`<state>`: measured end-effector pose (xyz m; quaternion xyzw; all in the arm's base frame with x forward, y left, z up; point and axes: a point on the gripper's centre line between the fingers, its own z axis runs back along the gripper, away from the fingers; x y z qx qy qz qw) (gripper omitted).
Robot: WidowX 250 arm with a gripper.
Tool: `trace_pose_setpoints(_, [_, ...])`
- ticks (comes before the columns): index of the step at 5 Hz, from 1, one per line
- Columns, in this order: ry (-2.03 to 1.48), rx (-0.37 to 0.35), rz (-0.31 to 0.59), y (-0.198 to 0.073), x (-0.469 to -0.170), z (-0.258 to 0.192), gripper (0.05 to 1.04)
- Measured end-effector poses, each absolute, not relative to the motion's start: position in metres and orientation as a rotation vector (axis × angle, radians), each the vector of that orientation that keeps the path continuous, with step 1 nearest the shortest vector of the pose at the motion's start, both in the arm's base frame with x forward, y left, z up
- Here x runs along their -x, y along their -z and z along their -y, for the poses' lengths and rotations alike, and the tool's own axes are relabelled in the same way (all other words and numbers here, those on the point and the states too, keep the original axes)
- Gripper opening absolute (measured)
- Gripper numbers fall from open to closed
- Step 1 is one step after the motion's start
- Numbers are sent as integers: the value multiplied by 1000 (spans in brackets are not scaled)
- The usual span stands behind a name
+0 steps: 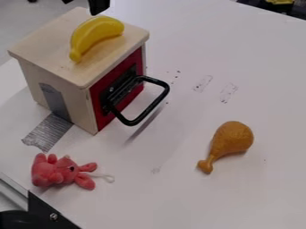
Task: Open the drawer
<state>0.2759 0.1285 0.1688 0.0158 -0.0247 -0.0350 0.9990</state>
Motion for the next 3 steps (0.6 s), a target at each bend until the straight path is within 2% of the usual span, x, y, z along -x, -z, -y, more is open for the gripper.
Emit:
trace_pose_setpoints(1, [70,-18,22,-160,-274,-127,999])
trace_pose_setpoints(3, [212,-12,-11,-148,-287,-68,999])
